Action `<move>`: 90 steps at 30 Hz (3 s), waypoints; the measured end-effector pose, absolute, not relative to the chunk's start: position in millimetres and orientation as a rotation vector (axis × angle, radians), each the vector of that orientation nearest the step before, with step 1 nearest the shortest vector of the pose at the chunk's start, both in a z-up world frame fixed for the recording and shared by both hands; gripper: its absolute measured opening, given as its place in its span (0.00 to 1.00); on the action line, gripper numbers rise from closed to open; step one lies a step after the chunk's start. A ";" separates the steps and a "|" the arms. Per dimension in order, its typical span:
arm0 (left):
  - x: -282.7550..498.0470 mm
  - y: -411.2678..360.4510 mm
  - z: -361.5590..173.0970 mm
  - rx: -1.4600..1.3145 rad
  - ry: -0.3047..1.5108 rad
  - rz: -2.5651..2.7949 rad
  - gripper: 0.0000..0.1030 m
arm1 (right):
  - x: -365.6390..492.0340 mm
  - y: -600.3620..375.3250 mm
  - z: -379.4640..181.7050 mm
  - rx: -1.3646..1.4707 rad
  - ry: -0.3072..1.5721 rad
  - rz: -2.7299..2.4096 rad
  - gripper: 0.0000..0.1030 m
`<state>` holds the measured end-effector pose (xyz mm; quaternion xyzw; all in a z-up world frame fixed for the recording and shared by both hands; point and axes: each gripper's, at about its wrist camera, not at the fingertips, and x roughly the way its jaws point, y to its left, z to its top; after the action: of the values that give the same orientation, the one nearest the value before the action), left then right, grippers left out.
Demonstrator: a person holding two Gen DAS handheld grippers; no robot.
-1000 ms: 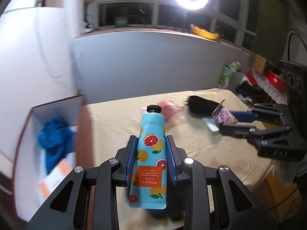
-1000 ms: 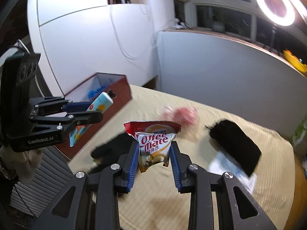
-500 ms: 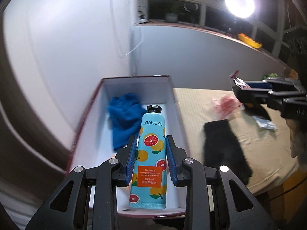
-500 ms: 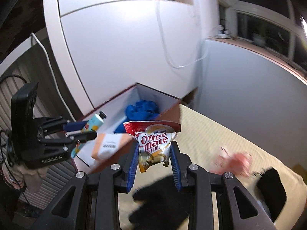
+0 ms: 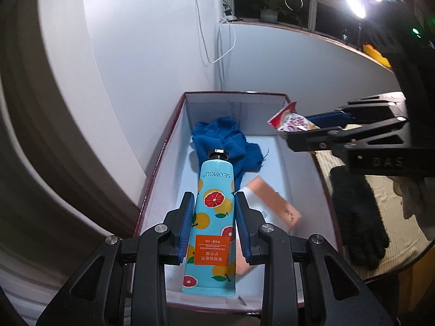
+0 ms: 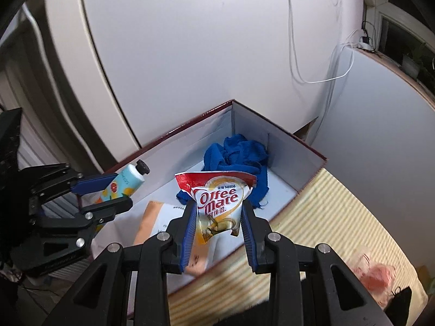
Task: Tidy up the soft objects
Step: 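Carry the tube and sachet into the box and open both tools, then move both tools back over the bed to the black knit glove, then close both tools on the black knit glove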
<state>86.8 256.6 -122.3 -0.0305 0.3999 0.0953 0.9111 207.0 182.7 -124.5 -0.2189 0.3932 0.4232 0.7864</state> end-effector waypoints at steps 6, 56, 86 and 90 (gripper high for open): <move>93.6 260.0 -131.8 -0.060 0.850 0.206 0.27 | 219.7 195.4 -141.8 -0.486 0.886 0.896 0.28; 61.8 146.2 -96.3 -0.146 0.738 -0.038 0.57 | 179.5 48.7 -89.1 -0.270 0.908 0.847 0.62; 145.3 81.5 -200.5 -0.214 0.973 -0.093 0.69 | 219.7 -36.9 -179.6 0.018 1.190 0.798 0.62; 148.8 83.3 -206.3 -0.222 0.986 -0.085 0.69 | 223.5 -31.4 -191.2 0.024 1.216 0.799 0.62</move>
<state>148.8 83.3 -206.3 -0.1061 0.4722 -0.0408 0.8741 223.5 -31.4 -191.2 0.0109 0.5557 0.3651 0.7468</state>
